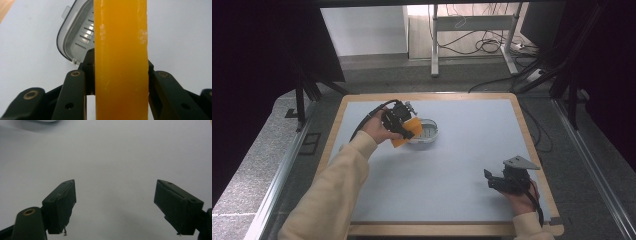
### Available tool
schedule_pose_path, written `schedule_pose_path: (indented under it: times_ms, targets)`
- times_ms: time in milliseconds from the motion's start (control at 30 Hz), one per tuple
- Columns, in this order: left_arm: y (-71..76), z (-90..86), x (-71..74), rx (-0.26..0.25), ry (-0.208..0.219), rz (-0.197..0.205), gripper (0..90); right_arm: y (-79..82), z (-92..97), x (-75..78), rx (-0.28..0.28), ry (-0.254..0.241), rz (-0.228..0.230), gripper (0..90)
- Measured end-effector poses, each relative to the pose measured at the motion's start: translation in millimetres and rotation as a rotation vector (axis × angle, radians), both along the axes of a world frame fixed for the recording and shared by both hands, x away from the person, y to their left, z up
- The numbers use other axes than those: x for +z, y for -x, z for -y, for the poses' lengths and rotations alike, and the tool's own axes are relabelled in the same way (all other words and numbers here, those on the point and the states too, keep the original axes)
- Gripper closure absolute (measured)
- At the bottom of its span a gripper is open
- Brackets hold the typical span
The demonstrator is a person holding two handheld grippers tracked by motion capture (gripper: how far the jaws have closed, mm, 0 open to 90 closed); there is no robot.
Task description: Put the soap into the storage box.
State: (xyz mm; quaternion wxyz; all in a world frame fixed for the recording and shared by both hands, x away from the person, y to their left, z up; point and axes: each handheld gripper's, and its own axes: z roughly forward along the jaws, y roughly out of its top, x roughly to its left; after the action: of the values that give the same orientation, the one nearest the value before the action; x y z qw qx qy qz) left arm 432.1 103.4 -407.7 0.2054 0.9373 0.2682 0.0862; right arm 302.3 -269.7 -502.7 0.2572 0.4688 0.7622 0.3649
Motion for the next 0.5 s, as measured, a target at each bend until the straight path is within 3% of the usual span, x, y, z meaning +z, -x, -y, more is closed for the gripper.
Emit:
schedule_pose_path:
  times_ms: [500]
  targets:
    - [-25.4,14.8,-3.8,-0.049,-0.004,0.004,62.3,-1.4,2.8,-0.8,-0.010,0.003,0.000,18.1]
